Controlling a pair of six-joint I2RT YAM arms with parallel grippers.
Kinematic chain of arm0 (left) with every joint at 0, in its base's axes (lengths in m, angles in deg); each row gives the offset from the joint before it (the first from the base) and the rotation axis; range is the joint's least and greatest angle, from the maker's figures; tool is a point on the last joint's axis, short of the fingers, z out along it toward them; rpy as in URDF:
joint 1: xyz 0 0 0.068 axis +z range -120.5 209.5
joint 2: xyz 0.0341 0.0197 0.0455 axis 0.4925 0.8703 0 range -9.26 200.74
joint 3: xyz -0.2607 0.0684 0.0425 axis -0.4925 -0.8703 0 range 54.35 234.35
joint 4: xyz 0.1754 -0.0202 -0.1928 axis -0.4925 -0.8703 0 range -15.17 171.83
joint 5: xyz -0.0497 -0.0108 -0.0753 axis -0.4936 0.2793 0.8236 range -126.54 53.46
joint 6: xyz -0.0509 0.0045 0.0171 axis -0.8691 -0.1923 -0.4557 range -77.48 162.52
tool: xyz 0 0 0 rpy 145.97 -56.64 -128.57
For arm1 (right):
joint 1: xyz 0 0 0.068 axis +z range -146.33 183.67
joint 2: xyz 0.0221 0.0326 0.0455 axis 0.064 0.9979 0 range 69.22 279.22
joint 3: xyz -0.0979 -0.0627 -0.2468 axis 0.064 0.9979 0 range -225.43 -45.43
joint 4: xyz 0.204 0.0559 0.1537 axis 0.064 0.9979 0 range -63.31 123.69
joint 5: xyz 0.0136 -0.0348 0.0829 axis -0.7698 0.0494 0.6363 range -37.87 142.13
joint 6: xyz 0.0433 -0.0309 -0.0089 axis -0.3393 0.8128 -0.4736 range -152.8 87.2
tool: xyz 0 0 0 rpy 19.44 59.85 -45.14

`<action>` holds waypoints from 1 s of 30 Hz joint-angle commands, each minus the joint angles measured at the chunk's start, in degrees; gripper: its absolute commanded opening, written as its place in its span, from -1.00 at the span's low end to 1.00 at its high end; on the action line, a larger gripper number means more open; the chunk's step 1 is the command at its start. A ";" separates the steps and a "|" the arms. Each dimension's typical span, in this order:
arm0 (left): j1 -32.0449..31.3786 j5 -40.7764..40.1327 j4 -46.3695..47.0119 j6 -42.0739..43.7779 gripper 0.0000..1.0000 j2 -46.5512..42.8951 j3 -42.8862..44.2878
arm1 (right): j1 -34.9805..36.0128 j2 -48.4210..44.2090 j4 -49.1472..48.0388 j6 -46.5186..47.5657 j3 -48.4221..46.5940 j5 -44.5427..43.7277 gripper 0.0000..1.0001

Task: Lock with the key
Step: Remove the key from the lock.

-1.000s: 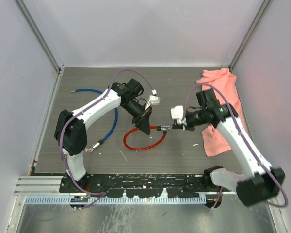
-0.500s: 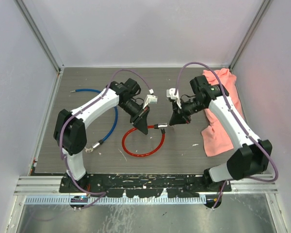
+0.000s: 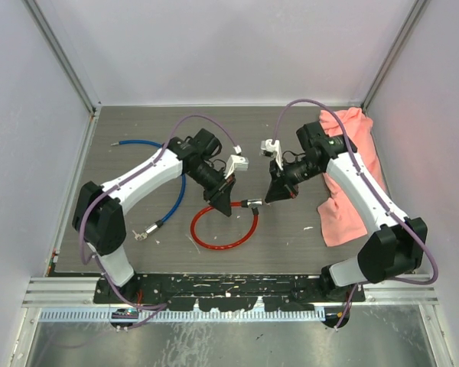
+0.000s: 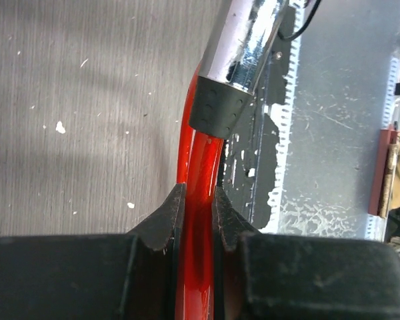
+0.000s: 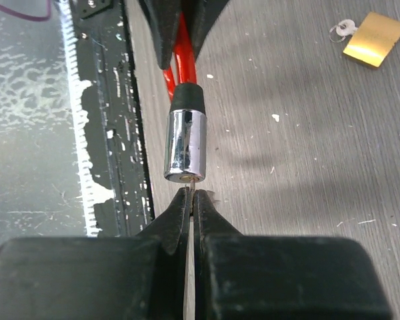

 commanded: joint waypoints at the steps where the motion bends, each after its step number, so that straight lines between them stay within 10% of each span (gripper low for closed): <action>1: -2.52 -8.60 6.31 -6.03 -1.00 -4.19 -2.16 | 3.25 -5.82 -15.18 -12.98 4.20 -1.91 -0.98; 4: -5.81 -15.27 9.08 -7.25 -1.00 -6.31 -3.25 | 3.41 -4.44 -17.69 -20.82 3.99 -0.03 -0.98; 15: 4.57 18.71 11.67 -14.81 -1.00 -1.02 -3.93 | 3.65 -23.15 -15.79 28.48 15.65 -7.84 -0.98; 23: 5.17 20.17 3.96 -11.03 -1.00 3.08 0.06 | 0.49 -15.12 -6.43 23.67 5.14 -3.92 -0.98; 30: 6.32 27.95 -31.81 20.11 -1.00 16.63 10.19 | 0.01 -20.73 -11.30 29.65 8.96 -9.96 -0.98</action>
